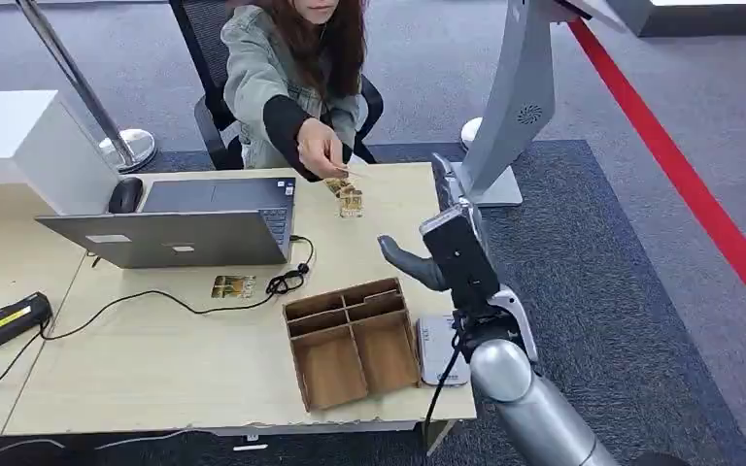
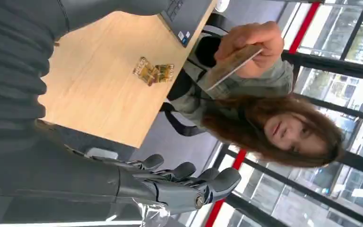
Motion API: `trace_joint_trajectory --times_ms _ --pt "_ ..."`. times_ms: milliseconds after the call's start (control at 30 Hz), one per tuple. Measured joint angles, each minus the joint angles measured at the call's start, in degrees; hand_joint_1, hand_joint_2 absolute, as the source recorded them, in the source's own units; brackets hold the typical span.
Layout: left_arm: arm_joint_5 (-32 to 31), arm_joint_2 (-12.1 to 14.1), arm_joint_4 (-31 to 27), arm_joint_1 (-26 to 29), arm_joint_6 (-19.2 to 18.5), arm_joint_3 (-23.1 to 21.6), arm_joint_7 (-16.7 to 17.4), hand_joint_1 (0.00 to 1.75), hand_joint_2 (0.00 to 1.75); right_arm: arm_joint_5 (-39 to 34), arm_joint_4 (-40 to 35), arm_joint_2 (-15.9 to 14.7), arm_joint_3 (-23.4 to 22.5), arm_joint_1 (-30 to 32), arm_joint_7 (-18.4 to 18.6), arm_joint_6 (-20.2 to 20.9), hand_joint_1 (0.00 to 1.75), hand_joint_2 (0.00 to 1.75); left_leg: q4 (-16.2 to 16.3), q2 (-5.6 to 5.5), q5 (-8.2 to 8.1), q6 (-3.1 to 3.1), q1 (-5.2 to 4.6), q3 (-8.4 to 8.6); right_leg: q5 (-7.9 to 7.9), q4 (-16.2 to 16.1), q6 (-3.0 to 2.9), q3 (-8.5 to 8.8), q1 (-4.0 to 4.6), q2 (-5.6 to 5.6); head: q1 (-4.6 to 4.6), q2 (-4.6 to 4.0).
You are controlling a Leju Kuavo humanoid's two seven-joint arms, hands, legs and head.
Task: Pass the card to the sensor for recognition and then transmit it.
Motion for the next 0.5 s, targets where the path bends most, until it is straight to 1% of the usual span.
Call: trace_joint_trajectory --times_ms 167,333,500 --pt "-0.11 0.11 -0.07 -0.08 -0.42 -0.46 0.0 0.0 0.0 0.72 5.31 2.25 1.84 -4.07 -0.02 0.35 0.0 1.75 -0.01 -0.02 0.01 -0.01 0.0 0.0 0.0 0.01 0.0 0.01 0.01 -0.01 0.02 0.0" --pt "-0.28 0.2 -0.15 -0.17 -0.72 -1.35 0.0 0.0 0.0 0.72 12.6 5.29 3.43 -8.53 -1.14 0.44 0.0 1.75 -0.01 -0.02 0.01 -0.01 0.0 0.0 0.0 0.02 -0.01 0.0 0.01 -0.01 0.0 0.0" --pt "-0.22 0.2 -0.17 -0.15 -0.76 -1.66 0.0 0.0 0.0 0.72 17.62 7.78 4.44 -10.97 -1.95 0.55 0.0 1.75 -0.01 -0.02 0.01 -0.01 0.01 0.0 0.0 0.02 -0.01 0.0 0.01 -0.01 0.02 0.0"
